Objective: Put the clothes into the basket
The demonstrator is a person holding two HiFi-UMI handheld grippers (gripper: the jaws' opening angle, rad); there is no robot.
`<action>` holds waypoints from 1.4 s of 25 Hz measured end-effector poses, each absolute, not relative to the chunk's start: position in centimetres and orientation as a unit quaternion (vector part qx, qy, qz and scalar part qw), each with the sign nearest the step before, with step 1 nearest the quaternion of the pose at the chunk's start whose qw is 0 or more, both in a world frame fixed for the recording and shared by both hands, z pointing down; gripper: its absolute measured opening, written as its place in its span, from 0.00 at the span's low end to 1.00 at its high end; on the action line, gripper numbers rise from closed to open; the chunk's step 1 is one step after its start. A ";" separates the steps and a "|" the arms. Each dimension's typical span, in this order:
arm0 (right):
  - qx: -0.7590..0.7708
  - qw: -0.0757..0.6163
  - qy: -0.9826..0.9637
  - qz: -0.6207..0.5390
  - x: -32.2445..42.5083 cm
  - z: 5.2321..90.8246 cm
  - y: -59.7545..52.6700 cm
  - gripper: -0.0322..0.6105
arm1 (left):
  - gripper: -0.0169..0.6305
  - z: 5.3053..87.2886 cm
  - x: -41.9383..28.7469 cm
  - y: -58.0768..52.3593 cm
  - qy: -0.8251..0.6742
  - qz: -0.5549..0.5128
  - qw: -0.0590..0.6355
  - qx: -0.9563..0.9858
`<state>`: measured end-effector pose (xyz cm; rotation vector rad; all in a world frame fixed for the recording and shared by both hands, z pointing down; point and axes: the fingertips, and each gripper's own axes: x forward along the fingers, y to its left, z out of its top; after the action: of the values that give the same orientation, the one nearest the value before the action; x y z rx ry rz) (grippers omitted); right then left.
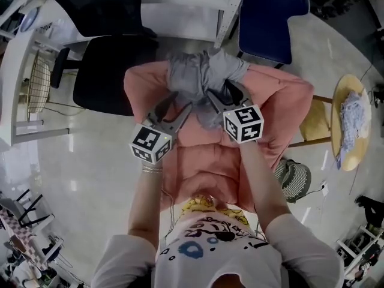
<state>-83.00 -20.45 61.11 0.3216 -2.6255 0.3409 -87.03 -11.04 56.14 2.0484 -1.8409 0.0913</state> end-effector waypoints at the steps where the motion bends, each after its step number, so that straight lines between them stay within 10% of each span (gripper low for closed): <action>1: 0.120 0.239 -0.956 0.117 -83.6 61.3 -20.4 0.44 | 0.33 56.3 -87.1 -11.0 -0.657 0.030 0.194 0.728; 4: 0.134 0.256 -0.953 0.092 -84.7 62.0 -20.7 0.44 | 0.33 56.6 -86.9 -10.6 -0.659 0.016 0.202 0.725; 7: 0.122 0.248 -0.956 0.101 -84.7 61.8 -20.4 0.12 | 0.33 56.9 -86.3 -9.3 -0.658 0.008 0.214 0.722; 35: 0.185 0.027 -0.982 0.014 -64.0 36.5 -13.6 0.11 | 0.31 49.4 -75.7 -6.1 -0.569 0.049 0.169 0.803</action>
<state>-63.97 -13.59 36.53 0.5719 -3.0333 0.0426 -75.71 -6.13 49.36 2.2836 -1.6186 0.1402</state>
